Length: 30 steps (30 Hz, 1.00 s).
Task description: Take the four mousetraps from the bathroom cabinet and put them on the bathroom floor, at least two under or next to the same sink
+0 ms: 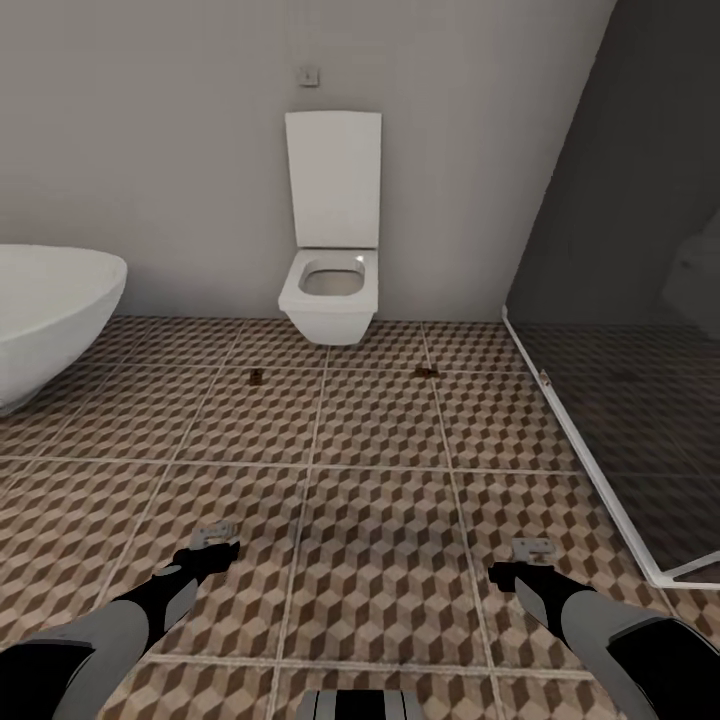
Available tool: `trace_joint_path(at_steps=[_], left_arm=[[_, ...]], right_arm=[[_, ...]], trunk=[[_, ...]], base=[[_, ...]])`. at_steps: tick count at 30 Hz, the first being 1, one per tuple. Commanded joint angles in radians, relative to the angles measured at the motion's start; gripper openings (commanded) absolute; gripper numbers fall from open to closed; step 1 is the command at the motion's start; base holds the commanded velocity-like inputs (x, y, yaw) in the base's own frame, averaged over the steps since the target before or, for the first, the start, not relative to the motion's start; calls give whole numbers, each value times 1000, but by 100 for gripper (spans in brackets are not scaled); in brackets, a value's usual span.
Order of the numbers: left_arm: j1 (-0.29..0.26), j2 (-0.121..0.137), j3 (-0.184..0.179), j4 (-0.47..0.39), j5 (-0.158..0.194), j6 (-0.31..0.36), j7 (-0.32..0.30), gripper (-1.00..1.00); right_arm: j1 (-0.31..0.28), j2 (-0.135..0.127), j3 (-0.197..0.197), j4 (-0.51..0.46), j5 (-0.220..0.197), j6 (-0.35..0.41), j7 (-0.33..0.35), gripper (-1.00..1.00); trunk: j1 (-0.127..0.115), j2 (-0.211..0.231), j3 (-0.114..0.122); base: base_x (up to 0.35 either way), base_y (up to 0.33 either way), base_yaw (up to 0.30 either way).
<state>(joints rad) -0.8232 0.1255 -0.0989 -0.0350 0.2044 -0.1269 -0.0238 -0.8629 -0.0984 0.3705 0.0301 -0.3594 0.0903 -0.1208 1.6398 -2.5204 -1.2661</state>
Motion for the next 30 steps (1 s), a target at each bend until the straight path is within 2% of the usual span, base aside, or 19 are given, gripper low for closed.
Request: trace_joint_path(at_steps=[1, 30], left_arm=[[-1, 0, -8, 1, 10, -4, -2, 100], [-1, 0, -8, 1, 10, -6, -1, 100]], right_arm=[[-1, 0, 8, 1, -7, 3, -2, 100], [-1, 0, 8, 1, -6, 3, -2, 100]], trunk=[[-1, 0, 3], [-14, 7, 115]], base=[[0, 0, 0], [0, 0, 0]])
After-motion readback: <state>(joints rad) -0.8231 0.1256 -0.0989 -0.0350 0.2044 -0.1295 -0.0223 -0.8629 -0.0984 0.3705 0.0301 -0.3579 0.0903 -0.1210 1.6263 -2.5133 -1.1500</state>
